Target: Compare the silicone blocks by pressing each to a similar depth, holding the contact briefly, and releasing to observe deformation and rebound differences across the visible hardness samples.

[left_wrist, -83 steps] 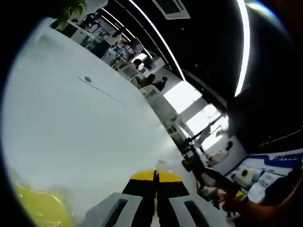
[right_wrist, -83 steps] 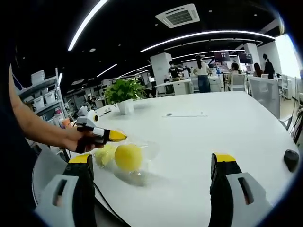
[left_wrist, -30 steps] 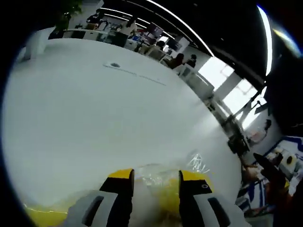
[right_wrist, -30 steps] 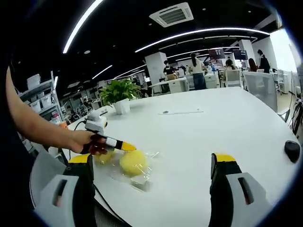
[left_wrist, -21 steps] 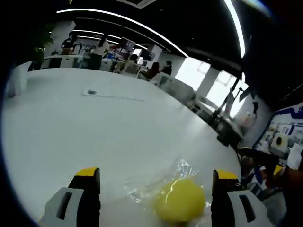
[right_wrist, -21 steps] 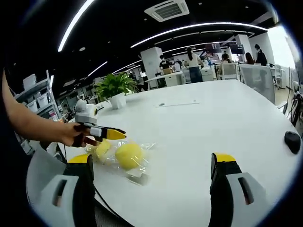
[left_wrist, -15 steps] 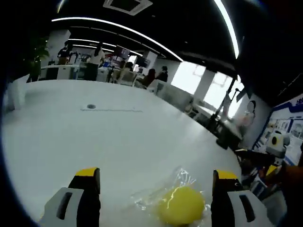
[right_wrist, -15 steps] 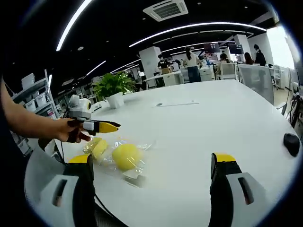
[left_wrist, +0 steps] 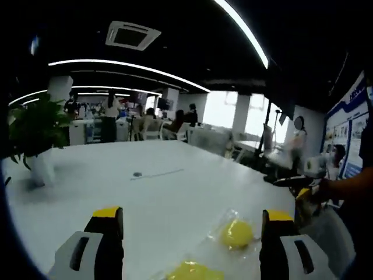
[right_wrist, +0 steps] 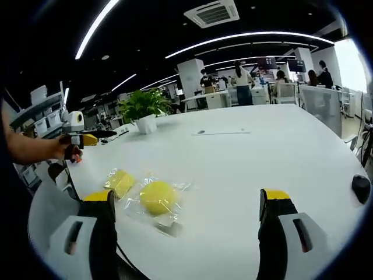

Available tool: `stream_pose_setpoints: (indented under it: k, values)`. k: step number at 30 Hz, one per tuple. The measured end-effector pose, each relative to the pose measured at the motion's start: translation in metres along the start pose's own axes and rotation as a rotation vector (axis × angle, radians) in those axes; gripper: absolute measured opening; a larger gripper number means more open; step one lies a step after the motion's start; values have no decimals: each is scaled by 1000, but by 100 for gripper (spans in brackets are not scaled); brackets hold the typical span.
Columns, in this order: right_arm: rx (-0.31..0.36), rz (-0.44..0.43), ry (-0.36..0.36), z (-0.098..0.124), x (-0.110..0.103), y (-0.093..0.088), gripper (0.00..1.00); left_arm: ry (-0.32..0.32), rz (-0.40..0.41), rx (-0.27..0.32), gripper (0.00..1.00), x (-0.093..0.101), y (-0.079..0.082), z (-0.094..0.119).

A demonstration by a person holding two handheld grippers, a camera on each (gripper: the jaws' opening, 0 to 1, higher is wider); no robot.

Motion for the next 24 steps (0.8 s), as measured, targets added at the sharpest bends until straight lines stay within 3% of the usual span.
stream_pose_setpoints:
  k: [4,6,9,12,14,15,17,20,22,24]
  values:
    - [0,30,-8,0,1,7,97,27,14,39,100,-17,1,29]
    - [-4,53,-6,0,0,7,97,37,36,35,100,-25,-7,41]
    - [-14,42,-6,2,2,3,97,124,34,-9,100,-47,-28,60]
    - [-32,52,9,4,-3,-2,97,185,4,39,100,-56,-29,76]
    - [-38,51,6,6,-3,-5,97,235,47,33,100,-67,-36,87]
    - [-37,45,6,8,-3,-6,97,238,95,5,100,-71,-44,91]
    - [-35,46,6,11,-4,-9,97,257,166,4,100,-79,-47,95]
    - [-47,52,4,18,-2,-16,97,269,98,24,100,-90,-49,99]
    - [-53,44,-4,23,1,-19,97,257,106,23,100,-91,-51,101]
    - [-47,38,-16,28,2,-19,97,226,55,-44,100,-86,-66,101]
Point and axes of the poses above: the point that each gripper's makers call its tool centre point, and the gripper's own axes: z roughly backward along the fingers, x roughly to its right, y roughly out of its top, the point moved 1 cm from there along z, roughly backward along the fingers, and after that the axes turned 15 degrees about y, right-handed, at the moved point
